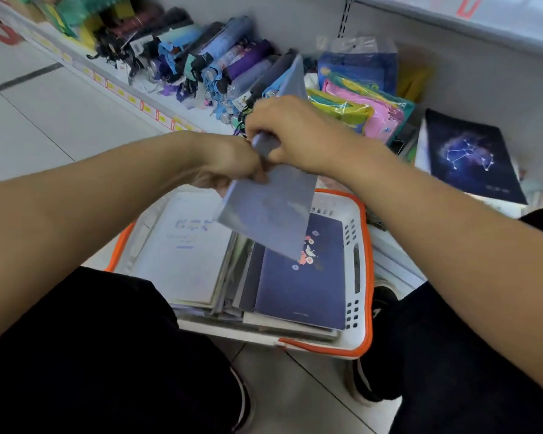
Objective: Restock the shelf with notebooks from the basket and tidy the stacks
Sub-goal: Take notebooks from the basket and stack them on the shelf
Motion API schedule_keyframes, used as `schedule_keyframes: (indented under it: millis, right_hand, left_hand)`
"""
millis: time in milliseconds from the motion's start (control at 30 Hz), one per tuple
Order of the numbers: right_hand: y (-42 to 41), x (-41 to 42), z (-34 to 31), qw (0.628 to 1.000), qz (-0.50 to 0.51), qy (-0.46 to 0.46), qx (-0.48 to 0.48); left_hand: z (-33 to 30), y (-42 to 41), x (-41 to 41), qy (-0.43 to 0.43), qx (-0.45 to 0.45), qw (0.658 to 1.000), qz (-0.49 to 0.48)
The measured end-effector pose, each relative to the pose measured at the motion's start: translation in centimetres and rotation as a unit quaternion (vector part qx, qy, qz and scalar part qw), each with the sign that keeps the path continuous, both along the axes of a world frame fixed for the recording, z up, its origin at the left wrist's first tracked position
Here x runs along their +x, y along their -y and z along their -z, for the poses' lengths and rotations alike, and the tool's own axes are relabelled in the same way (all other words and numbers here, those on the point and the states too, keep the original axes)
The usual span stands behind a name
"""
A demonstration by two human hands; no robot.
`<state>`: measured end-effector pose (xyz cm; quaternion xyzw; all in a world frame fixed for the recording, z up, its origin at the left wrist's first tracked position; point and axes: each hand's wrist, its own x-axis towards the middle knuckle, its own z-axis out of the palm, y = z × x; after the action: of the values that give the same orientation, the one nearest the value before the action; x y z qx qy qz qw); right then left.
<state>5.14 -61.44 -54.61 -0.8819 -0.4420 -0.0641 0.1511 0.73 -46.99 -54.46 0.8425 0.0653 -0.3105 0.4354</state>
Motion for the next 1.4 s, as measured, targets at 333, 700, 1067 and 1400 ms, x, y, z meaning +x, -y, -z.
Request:
schedule_keyframes:
  millis: [333, 700, 1067, 1400]
  right_hand:
    - [1.2, -3.9, 14.7, 0.906, -0.028, -0.260, -0.332]
    - [0.8, -5.0, 15.1, 0.925, -0.078, -0.135, -0.346]
    - [2.7, -0.6, -5.3, 0.988, -0.033, -0.089, -0.123]
    - [4.2, 1.4, -8.6, 0.994, 0.010, -0.059, 0.089]
  left_hand:
    - [-2.2, -9.9, 0.6, 0.083, 0.133, 0.971, -0.181]
    - [-1.9, -9.2, 1.1, 0.087, 0.139, 0.977, -0.133]
    - [-3.3, -4.7, 0.8, 0.105, 0.002, 0.994, -0.034]
    - [-7.2, 0.4, -0.1, 0.121, -0.272, 0.954, -0.024]
